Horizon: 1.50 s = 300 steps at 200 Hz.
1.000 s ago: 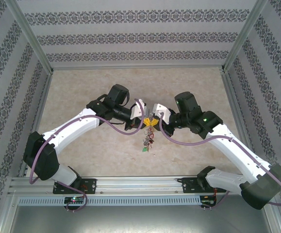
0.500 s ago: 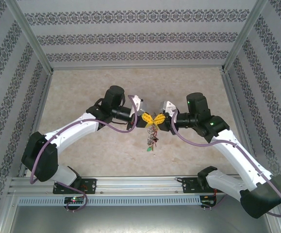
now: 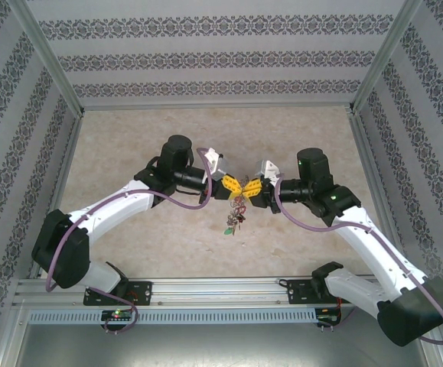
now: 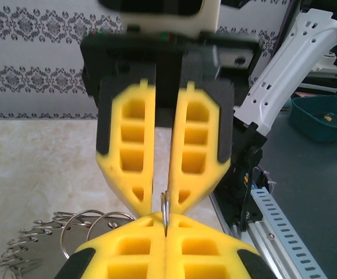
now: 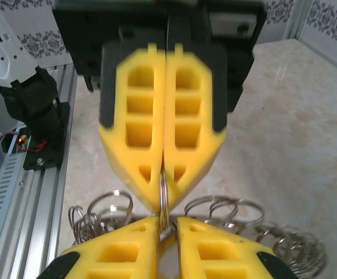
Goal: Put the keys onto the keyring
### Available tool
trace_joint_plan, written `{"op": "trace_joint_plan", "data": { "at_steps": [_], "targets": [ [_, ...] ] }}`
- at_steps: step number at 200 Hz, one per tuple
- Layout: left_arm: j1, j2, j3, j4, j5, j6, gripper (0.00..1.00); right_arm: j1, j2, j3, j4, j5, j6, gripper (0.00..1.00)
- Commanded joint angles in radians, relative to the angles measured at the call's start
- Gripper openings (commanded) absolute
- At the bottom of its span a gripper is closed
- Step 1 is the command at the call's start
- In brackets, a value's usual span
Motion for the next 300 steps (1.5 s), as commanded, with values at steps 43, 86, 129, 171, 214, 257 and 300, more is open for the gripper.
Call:
{"op": "trace_joint_plan", "data": {
  "at_steps": [43, 86, 129, 171, 214, 257, 300],
  "targets": [
    [-0.002, -0.053, 0.008, 0.142, 0.029, -0.032, 0.00, -0.021, -0.012, -0.042, 0.085, -0.008, 0.027, 0.16],
    [-0.003, -0.060, 0.027, -0.038, -0.067, 0.091, 0.00, -0.021, -0.093, -0.048, 0.073, 0.089, -0.001, 0.18],
    [-0.003, -0.047, 0.051, -0.121, -0.108, 0.145, 0.00, -0.017, -0.100, -0.038, 0.039, 0.122, -0.014, 0.26],
    [-0.005, -0.028, 0.096, -0.242, -0.146, 0.216, 0.00, 0.041, -0.036, -0.011, 0.050, 0.139, -0.008, 0.27],
    [-0.011, -0.018, 0.114, -0.300, -0.144, 0.250, 0.00, 0.086, 0.018, 0.001, 0.096, 0.161, -0.001, 0.27],
    [-0.015, -0.016, 0.120, -0.335, -0.147, 0.269, 0.00, 0.086, -0.007, -0.010, 0.107, 0.226, -0.024, 0.27],
    [-0.019, -0.007, 0.130, -0.363, -0.156, 0.289, 0.00, 0.085, -0.008, -0.013, 0.098, 0.240, -0.020, 0.27]
  ]
}}
